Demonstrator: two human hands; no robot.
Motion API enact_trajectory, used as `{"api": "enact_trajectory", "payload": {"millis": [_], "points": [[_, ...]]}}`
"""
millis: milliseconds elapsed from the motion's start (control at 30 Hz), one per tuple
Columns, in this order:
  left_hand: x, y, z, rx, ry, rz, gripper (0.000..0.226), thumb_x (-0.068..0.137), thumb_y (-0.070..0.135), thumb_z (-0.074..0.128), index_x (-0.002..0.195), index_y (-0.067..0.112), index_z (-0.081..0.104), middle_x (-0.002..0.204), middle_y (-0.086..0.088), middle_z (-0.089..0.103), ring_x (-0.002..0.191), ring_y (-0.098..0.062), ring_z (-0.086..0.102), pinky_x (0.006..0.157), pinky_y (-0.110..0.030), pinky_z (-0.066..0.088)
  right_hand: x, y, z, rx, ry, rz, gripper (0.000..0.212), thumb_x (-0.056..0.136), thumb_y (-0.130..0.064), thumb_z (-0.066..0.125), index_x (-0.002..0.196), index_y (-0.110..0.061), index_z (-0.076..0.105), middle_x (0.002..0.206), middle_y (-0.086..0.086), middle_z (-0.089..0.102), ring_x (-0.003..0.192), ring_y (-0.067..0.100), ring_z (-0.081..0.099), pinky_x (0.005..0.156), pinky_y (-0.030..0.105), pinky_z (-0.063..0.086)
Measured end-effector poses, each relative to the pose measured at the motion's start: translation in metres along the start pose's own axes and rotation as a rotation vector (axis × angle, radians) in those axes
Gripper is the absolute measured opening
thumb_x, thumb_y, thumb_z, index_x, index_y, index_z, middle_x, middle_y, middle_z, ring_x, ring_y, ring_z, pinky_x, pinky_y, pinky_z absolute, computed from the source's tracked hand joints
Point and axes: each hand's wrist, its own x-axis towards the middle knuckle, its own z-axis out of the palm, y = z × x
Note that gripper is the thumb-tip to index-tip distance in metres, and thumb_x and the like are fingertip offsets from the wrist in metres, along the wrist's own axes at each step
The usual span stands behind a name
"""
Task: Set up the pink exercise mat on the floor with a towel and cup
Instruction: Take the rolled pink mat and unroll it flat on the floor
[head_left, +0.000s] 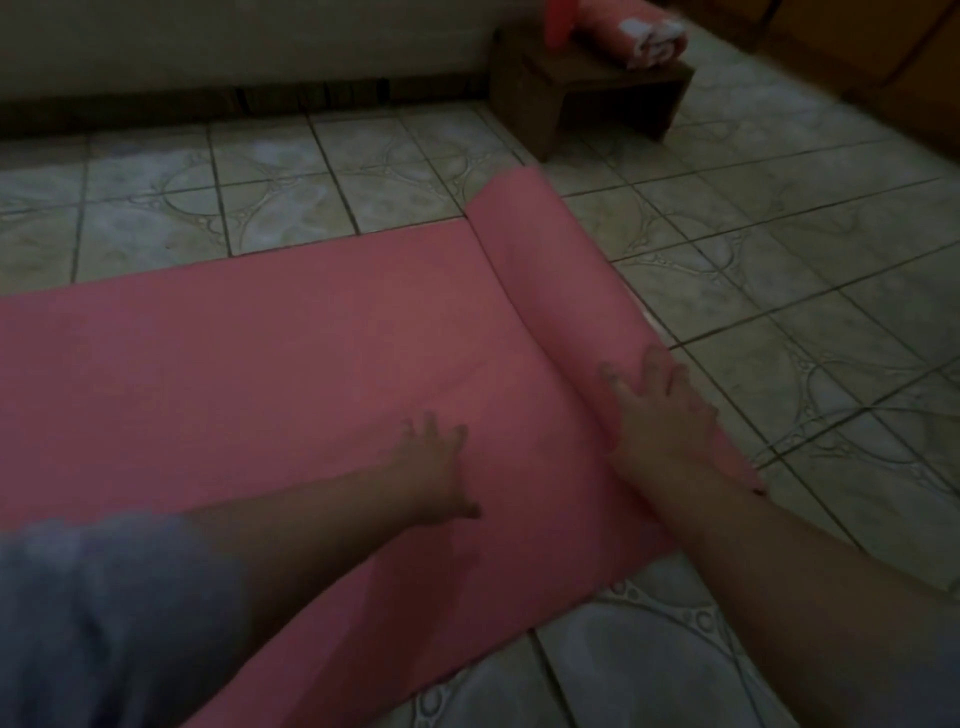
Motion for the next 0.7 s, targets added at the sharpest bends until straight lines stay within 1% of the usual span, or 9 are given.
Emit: {"api": "enact_trajectory", "payload": {"millis": [67, 133, 233, 300, 400, 467, 533, 633, 700], "points": [[0.012, 0.022, 0.005, 0.016, -0.019, 0.048, 0.104, 0.075, 0.058, 0.066, 0.15, 0.028, -0.001, 0.157, -0.018, -0.012, 0.143, -0.045, -0.004, 0.115, -0.056, 0.016, 0.0, 0.002, 0.007, -0.04, 0.004, -0.057, 0.072, 0.092, -0.023, 0.045, 0.146, -0.048, 0.005, 0.16, 0.006, -0.01, 0.145, 0.038, 0.004, 0.105, 0.057, 0.029], [0.019, 0.037, 0.019, 0.037, -0.062, 0.072, 0.108, 0.071, 0.059, 0.068, 0.149, 0.032, 0.0, 0.157, -0.02, -0.011, 0.142, -0.046, -0.001, 0.116, -0.055, 0.014, 0.003, 0.006, 0.013, -0.085, 0.006, -0.103, 0.069, 0.093, -0.017, 0.035, 0.146, -0.048, 0.002, 0.16, 0.008, -0.013, 0.144, 0.04, 0.002, 0.104, 0.056, 0.027], [0.023, 0.048, 0.041, 0.011, -0.106, -0.007, 0.119, 0.058, 0.058, 0.078, 0.146, 0.042, 0.0, 0.157, -0.013, -0.019, 0.141, -0.048, -0.009, 0.11, -0.066, 0.018, 0.011, 0.015, 0.017, -0.136, 0.027, -0.125, 0.065, 0.094, -0.018, 0.032, 0.147, -0.046, 0.006, 0.16, 0.01, -0.012, 0.144, 0.041, 0.003, 0.103, 0.055, 0.027], [0.023, 0.052, 0.044, -0.012, -0.108, -0.057, 0.123, 0.054, 0.056, 0.082, 0.144, 0.048, -0.001, 0.156, -0.008, -0.024, 0.141, -0.047, -0.012, 0.105, -0.071, 0.021, 0.016, 0.02, 0.02, -0.155, 0.043, -0.136, 0.063, 0.095, -0.018, 0.029, 0.147, -0.045, 0.008, 0.16, 0.009, -0.011, 0.144, 0.041, 0.003, 0.103, 0.055, 0.026], [0.022, 0.061, 0.038, -0.009, -0.108, -0.093, 0.123, 0.056, 0.054, 0.082, 0.144, 0.048, -0.002, 0.156, -0.009, -0.024, 0.141, -0.048, -0.012, 0.104, -0.072, 0.022, 0.022, 0.03, 0.024, -0.175, 0.029, -0.197, 0.062, 0.095, -0.019, 0.029, 0.147, -0.045, 0.009, 0.16, 0.006, -0.015, 0.146, 0.037, -0.004, 0.106, 0.056, 0.021], [0.019, 0.067, 0.037, -0.013, -0.097, -0.119, 0.122, 0.058, 0.051, 0.082, 0.144, 0.048, -0.003, 0.156, -0.009, -0.023, 0.141, -0.047, -0.012, 0.104, -0.072, 0.021, 0.025, 0.039, 0.027, -0.228, -0.015, -0.289, 0.06, 0.095, -0.019, 0.029, 0.147, -0.044, 0.012, 0.16, 0.002, -0.019, 0.146, 0.033, -0.012, 0.109, 0.057, 0.014], [0.017, 0.068, 0.039, -0.011, -0.079, -0.124, 0.121, 0.059, 0.051, 0.082, 0.144, 0.048, -0.003, 0.156, -0.008, -0.022, 0.142, -0.046, -0.011, 0.105, -0.07, 0.021, 0.028, 0.05, 0.029, -0.292, -0.054, -0.341, 0.055, 0.097, -0.022, 0.027, 0.147, -0.04, 0.02, 0.159, 0.0, -0.019, 0.146, 0.032, -0.017, 0.111, 0.059, 0.007], [0.016, 0.067, 0.038, -0.018, -0.07, -0.117, 0.12, 0.06, 0.05, 0.082, 0.145, 0.047, -0.002, 0.156, -0.008, -0.023, 0.142, -0.045, -0.012, 0.106, -0.07, 0.021, 0.032, 0.072, 0.035, -0.31, -0.079, -0.212, 0.048, 0.098, -0.024, 0.024, 0.144, -0.034, 0.033, 0.16, -0.001, -0.016, 0.146, 0.033, -0.015, 0.113, 0.058, 0.002], [0.016, 0.068, 0.037, -0.024, -0.082, -0.114, 0.12, 0.061, 0.049, 0.082, 0.145, 0.047, -0.003, 0.156, -0.008, -0.024, 0.141, -0.046, -0.013, 0.106, -0.071, 0.02, 0.034, 0.086, 0.039, -0.326, -0.126, -0.084, 0.049, 0.097, -0.023, 0.023, 0.144, -0.031, 0.032, 0.16, 0.0, -0.015, 0.145, 0.034, -0.016, 0.113, 0.059, 0.001]]}}
